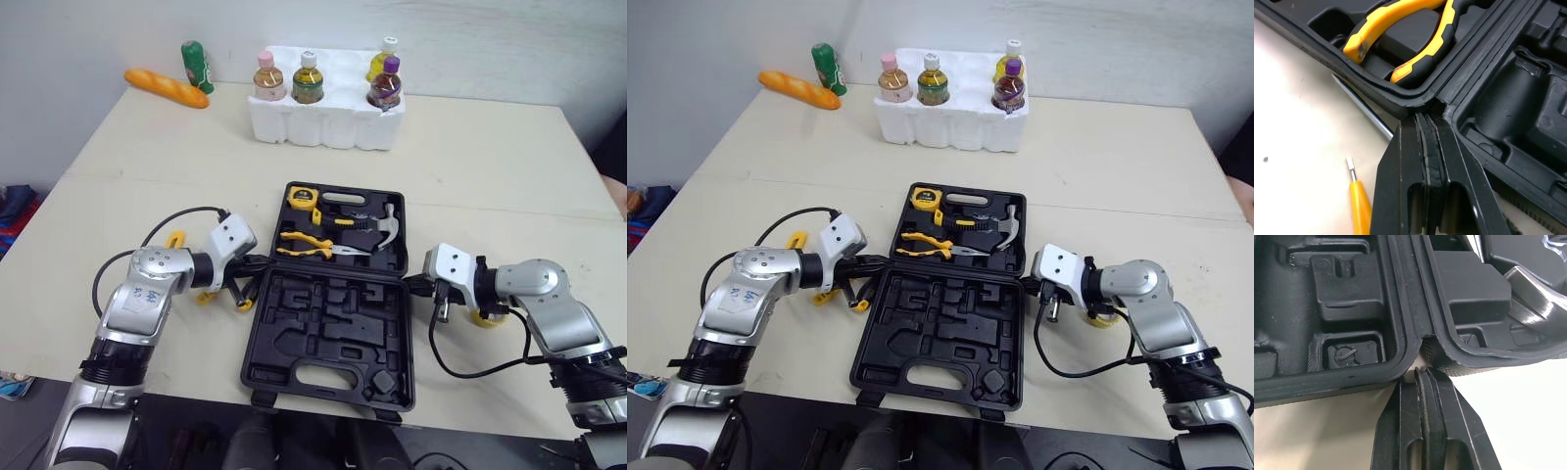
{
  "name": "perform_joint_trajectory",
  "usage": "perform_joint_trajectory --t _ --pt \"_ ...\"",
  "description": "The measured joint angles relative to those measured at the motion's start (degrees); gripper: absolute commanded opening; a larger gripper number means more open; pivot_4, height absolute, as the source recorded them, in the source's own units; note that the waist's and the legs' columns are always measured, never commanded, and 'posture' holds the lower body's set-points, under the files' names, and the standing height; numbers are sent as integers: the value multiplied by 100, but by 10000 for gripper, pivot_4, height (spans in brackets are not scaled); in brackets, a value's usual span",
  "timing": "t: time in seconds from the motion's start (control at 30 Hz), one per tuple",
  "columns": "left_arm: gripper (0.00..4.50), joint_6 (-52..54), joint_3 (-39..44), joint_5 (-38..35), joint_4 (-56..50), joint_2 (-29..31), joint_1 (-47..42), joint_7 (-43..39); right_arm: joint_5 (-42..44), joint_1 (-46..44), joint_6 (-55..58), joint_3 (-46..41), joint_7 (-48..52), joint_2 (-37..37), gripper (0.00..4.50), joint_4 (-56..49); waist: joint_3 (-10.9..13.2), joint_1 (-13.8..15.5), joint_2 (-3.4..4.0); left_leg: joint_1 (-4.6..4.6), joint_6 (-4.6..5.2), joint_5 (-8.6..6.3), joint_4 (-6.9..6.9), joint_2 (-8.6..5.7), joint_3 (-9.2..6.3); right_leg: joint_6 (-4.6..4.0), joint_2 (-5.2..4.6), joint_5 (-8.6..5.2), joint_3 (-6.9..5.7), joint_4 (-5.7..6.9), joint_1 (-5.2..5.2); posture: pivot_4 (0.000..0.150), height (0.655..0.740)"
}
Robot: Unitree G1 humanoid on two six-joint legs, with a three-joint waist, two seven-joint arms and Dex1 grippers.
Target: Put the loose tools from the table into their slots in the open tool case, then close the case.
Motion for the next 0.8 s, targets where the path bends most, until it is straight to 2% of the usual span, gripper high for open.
perform_joint_trajectory --t 0.13,0.2,0.23,0.27,0.3,0.33,0.5,0.53,0.57,0.6,0.7,0.8 --pt "303 -204 115 -315 -165 486 -1 -413 279 180 -210 -576 128 -545 0 47 0 60 0 -5 0 0 -3 -2 4 0 -3 0 1 0 -9 1500 7400" --pt "303 -448 436 -464 -150 762 10 -560 533 296 -409 -1122 261 -852 0 196 0 87 1 0 2 -1 -3 -1 5 0 -2 0 2 -1 -5 1500 7400" --pt "3217 -604 631 -603 -141 844 79 -641 680 400 -519 -1365 333 -946 0 260 0 94 1 0 4 -2 -4 -1 6 0 -2 0 2 -2 -4 1500 7400" --pt "6367 -695 803 -709 -114 910 154 -696 779 466 -589 -1549 371 -1002 3163 346 0 92 1 1 5 -3 -6 0 7 0 -2 0 3 -3 -4 1500 7400" --pt "7675 -790 1135 -897 19 992 294 -756 974 649 -511 -1902 456 -1173 6452 448 0 94 1 2 7 -4 -6 -1 8 0 -3 0 3 -2 -3 1500 7400" --pt "11454 -799 1347 -990 70 1074 427 -762 1120 814 -363 -2106 549 -1305 9406 446 1 97 2 1 9 -5 -7 0 8 -1 -3 0 3 -2 -5 1500 7400" --pt "32411 -1108 2406 -1083 831 1664 1075 -590 1296 1369 -468 -3119 501 -1590 32628 874 1 56 1 4 41 -24 -10 2 8 -4 -6 0 2 0 -6 1500 7400" --pt "37369 -1234 2683 -1081 1041 1768 1197 -484 1300 1501 -622 -3352 485 -1626 38481 1034 1 53 1 4 44 -26 -12 1 8 -4 -9 0 1 -2 -7 1500 7400" --pt "39912 -1294 2854 -1079 1167 1838 1275 -420 1297 1583 -701 -3488 483 -1663 41637 1153 1 49 1 4 44 -27 -14 1 8 -5 -10 0 1 -4 -6 1500 7400" --pt "44819 -1400 3085 -1058 1327 1907 1366 -297 1287 1718 -847 -3667 490 -1736 45000 1348 1 42 2 5 46 -28 -17 0 10 -5 -12 -1 1 -5 -6 1500 7400" --pt "44819 -1960 3586 -694 2107 2259 1729 279 1276 1738 -1331 -4193 212 -1801 45000 2244 1 -13 1 9 48 -31 -22 -4 13 -6 -22 -1 1 -6 -6 1500 7400" --pt "44819 -2345 3788 -608 2754 2306 1731 706 1258 1712 -1863 -4415 -79 -1802 45000 2891 1 -32 1 12 47 -31 -26 -4 15 -8 -24 1 0 -3 -8 1500 7400"
